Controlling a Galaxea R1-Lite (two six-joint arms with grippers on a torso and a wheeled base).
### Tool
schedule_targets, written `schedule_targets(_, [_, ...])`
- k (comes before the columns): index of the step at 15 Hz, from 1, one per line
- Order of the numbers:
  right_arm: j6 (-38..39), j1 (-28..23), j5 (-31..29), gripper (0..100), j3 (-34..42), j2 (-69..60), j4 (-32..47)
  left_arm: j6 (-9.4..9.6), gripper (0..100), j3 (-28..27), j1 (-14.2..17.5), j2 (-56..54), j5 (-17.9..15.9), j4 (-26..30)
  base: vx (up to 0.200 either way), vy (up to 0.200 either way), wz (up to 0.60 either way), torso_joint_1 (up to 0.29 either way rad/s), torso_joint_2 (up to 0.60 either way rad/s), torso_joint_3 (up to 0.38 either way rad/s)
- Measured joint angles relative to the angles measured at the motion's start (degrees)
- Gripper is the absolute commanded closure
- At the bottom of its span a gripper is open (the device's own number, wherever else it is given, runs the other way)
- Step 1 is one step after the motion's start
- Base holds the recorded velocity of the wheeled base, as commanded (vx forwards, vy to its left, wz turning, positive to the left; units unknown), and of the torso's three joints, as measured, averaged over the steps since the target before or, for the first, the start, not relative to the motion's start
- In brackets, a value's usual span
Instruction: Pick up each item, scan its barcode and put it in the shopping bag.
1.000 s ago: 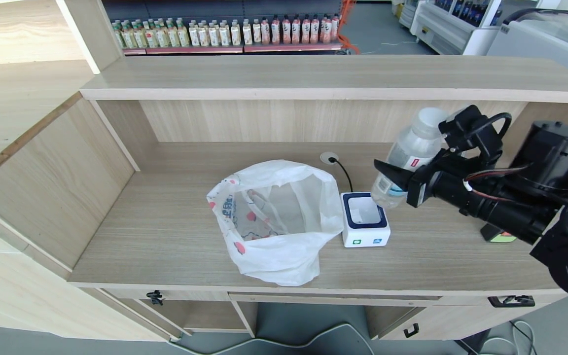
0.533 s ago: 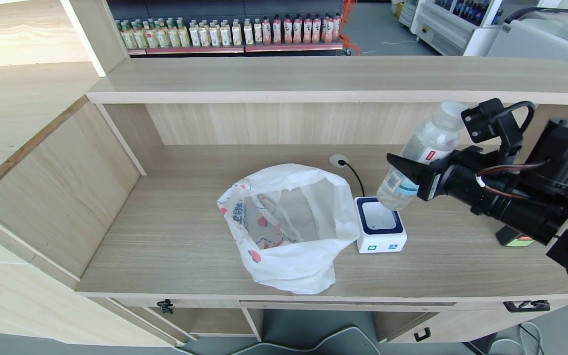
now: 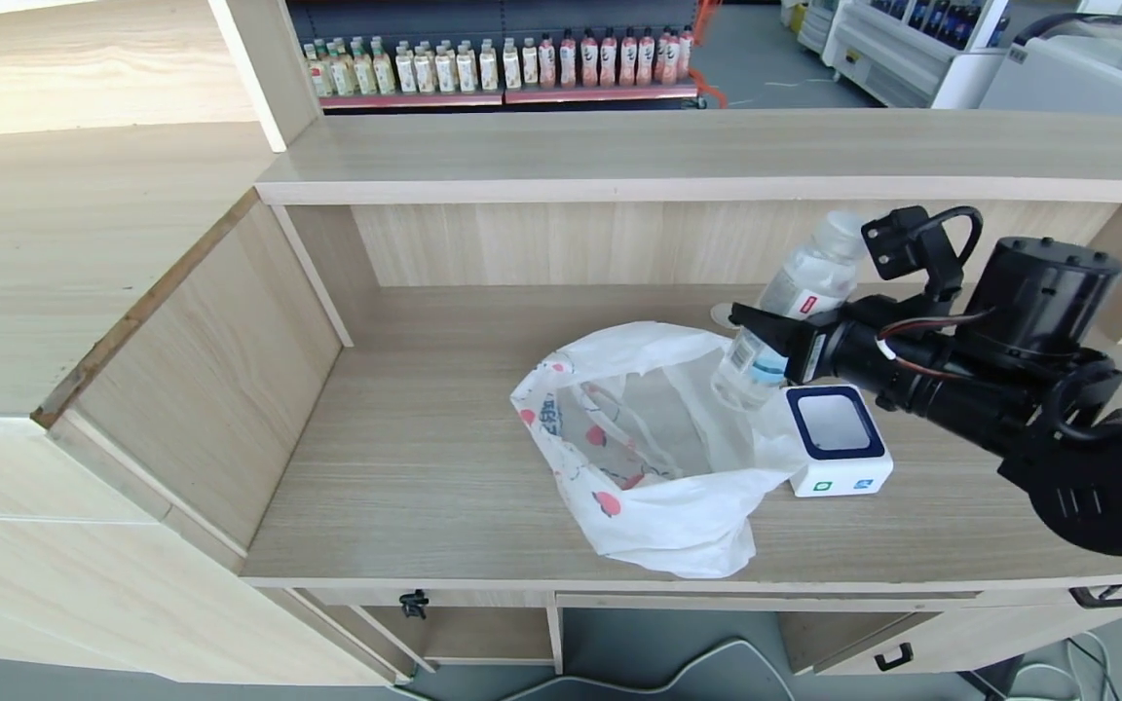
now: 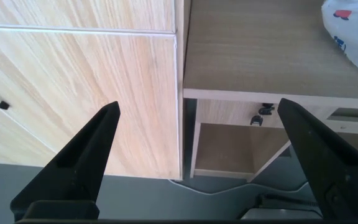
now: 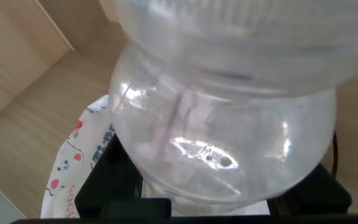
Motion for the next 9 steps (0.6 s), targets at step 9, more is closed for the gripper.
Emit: schedule_targets(9, [0.85,-0.18,5.73,100,-13.62,14.4,-0.28,-0.07,0,0.0,0.07,0.0,0.0,-0.02,0.0,0.0,0.0,0.0,0.0,0.0])
